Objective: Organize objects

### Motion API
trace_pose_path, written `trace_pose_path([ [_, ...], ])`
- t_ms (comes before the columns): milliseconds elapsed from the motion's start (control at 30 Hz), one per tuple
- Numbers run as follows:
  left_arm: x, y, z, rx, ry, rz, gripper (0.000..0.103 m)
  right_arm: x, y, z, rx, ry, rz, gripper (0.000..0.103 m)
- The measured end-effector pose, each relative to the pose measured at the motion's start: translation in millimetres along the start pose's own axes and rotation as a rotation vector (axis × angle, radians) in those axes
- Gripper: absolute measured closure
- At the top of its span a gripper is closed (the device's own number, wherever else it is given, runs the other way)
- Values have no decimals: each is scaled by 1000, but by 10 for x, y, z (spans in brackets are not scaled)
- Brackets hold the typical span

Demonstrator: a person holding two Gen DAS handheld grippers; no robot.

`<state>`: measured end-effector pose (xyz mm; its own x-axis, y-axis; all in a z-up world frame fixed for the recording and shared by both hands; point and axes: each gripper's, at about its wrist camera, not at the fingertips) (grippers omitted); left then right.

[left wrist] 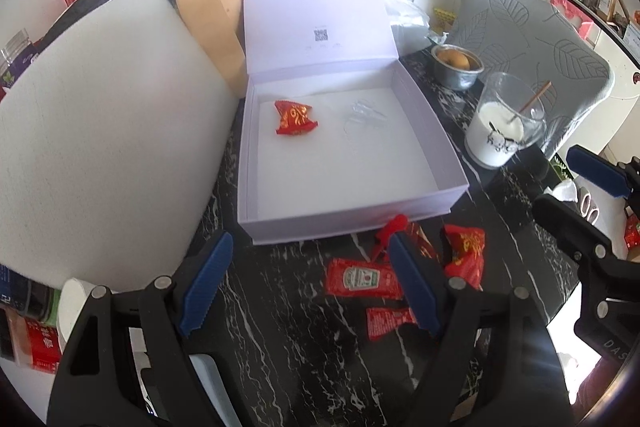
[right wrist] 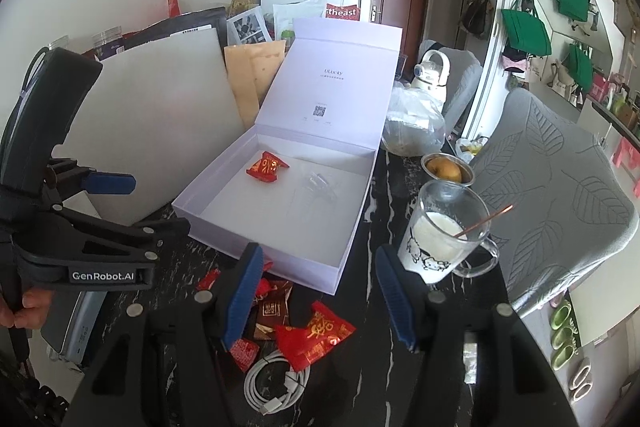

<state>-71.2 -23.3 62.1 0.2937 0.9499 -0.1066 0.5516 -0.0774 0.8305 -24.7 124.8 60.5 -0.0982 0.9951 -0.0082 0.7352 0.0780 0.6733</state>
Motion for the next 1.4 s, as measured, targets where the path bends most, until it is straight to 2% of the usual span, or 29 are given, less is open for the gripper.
trace_pose_path([
  [367, 167, -4, 332, -19, -34, 54, 23, -21, -7, 379, -55, -15, -5, 44],
  [567, 232, -51, 480, -37, -53, 58, 23, -34, -52, 557, -87, -38, -12, 44],
  [933, 306, -293, 707, -99, -75, 109, 23, -49, -213, 839, -135, -66, -36, 44],
  [1300, 356, -452, 849, -115, -84, 164, 24, -31, -458, 1131, -209, -132, -74, 44],
  [1333, 360, -463, 866, -117, -87, 172, 24, -26, -478, 1157, -211, -138, -79, 42],
  [1400, 362, -489, 899, -119, -90, 188, 24, -26, -514, 1194, -205, -144, -81, 29],
])
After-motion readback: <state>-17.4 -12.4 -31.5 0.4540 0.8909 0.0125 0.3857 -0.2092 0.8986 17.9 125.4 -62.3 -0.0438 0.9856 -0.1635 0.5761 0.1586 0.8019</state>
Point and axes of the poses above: each gripper's, at about its wrist camera, not at the fingertips, and y roughly against the way its jaws point, x to its right, z to its underside, and after that the axes turned 4 degrees about -y, right-handed
